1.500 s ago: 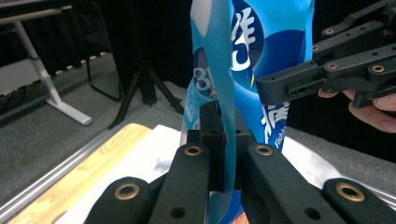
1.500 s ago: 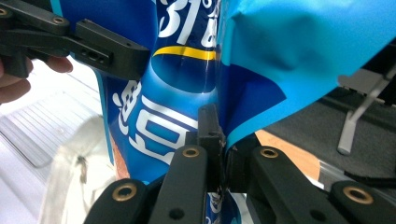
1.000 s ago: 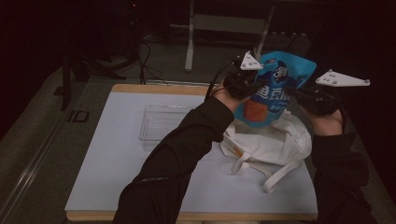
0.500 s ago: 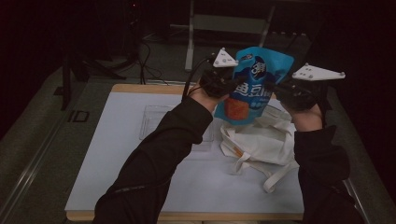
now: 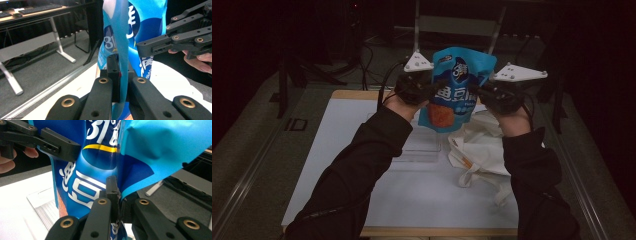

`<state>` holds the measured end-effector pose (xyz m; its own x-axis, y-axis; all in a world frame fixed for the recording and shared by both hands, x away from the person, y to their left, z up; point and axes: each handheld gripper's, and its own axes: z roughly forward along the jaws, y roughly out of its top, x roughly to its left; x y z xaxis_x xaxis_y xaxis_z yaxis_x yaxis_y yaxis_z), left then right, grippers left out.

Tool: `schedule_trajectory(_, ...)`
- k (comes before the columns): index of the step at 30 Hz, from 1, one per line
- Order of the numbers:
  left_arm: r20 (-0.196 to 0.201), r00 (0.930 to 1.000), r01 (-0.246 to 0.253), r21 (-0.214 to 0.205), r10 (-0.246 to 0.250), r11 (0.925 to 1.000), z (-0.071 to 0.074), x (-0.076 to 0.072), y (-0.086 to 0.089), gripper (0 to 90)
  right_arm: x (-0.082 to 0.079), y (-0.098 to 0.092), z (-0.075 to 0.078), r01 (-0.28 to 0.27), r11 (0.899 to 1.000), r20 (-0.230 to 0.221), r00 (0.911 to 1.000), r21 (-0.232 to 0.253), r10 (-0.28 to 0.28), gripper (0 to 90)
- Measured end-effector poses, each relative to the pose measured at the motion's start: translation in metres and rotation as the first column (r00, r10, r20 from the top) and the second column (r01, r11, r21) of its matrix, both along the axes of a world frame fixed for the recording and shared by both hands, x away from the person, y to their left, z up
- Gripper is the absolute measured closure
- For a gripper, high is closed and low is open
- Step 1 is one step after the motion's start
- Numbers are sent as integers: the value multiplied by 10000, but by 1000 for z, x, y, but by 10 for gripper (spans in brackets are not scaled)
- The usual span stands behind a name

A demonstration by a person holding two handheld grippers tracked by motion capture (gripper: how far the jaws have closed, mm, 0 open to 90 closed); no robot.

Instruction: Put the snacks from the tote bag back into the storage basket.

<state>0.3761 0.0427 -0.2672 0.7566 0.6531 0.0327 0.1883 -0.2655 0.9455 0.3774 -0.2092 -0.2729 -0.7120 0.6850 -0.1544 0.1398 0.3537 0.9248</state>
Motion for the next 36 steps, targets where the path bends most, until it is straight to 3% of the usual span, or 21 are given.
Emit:
schedule_trajectory(21,12,9972,-747,199,747,9970,-5,-16,62,900,2,65,-7,-705,9975,-13,9975,57,705,879)
schedule_trajectory(27,-36,9965,-830,95,831,9965,-12,-18,78,900,2,81,-13,-782,9969,-53,9969,66,782,880)
schedule_trajectory(36,-238,9966,-789,-34,788,9969,-39,-14,104,900,2,108,-34,-718,9972,-182,9973,-202,715,881)
